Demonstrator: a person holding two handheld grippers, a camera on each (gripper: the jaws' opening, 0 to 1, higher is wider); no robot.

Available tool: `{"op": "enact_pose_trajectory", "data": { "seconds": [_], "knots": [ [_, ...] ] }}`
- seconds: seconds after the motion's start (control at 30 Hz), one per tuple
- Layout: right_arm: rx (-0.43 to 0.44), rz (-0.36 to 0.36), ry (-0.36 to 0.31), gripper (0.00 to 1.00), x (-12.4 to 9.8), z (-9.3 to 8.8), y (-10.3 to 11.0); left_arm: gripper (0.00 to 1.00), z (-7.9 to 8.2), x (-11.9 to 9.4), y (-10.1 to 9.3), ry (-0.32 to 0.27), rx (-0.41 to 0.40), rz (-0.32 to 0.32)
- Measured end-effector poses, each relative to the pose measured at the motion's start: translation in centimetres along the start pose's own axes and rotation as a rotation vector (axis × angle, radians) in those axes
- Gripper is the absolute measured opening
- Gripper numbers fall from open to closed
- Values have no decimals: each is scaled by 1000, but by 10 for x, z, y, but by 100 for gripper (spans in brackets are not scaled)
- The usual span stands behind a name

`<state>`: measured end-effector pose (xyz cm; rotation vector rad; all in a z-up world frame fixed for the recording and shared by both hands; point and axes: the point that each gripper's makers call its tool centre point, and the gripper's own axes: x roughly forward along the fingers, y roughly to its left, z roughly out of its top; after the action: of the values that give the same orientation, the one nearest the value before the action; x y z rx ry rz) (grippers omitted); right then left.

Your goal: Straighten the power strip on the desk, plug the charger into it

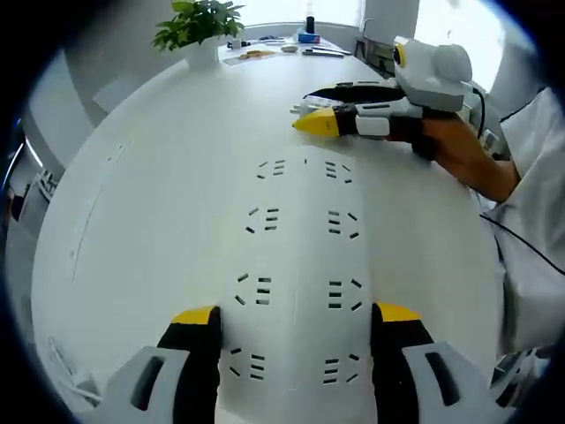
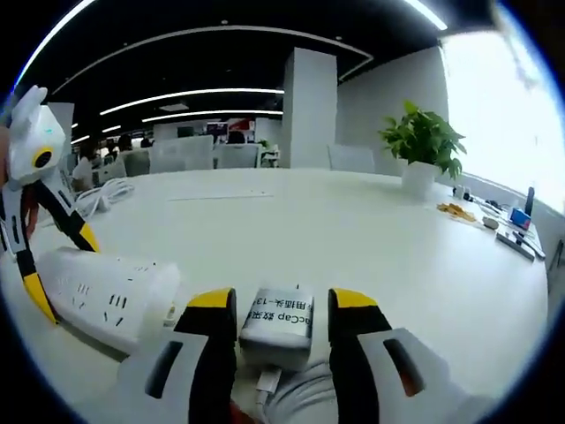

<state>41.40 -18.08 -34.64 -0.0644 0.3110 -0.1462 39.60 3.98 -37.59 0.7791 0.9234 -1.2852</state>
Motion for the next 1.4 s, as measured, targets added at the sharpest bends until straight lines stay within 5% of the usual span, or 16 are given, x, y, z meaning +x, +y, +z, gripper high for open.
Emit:
{"op": "enact_pose_trajectory", "data": {
  "seconds": [0.33,0.4,0.47,0.6,0.67,0.77,1.07,1.4],
  "knots": [
    [-7,46,6,30,-1,-1,9,69,0,0,0,7,5,-2],
    [-63,132,16,30,-2,-3,18,69,0,0,0,4,4,-2],
    [-14,194,-9,30,-2,2,19,69,0,0,0,2,3,-2],
    [-123,338,-7,30,3,0,22,70,0,0,0,-3,4,-2],
    [-61,473,24,30,1,-2,26,70,0,0,0,-3,5,-3],
    [-87,563,40,30,2,-2,25,70,0,0,0,-3,5,-3],
    [-330,720,-8,30,-1,-2,28,70,0,1,1,-5,5,-3],
    [-354,795,-21,30,-1,-9,29,69,1,2,0,67,13,-2]
  ]
}}
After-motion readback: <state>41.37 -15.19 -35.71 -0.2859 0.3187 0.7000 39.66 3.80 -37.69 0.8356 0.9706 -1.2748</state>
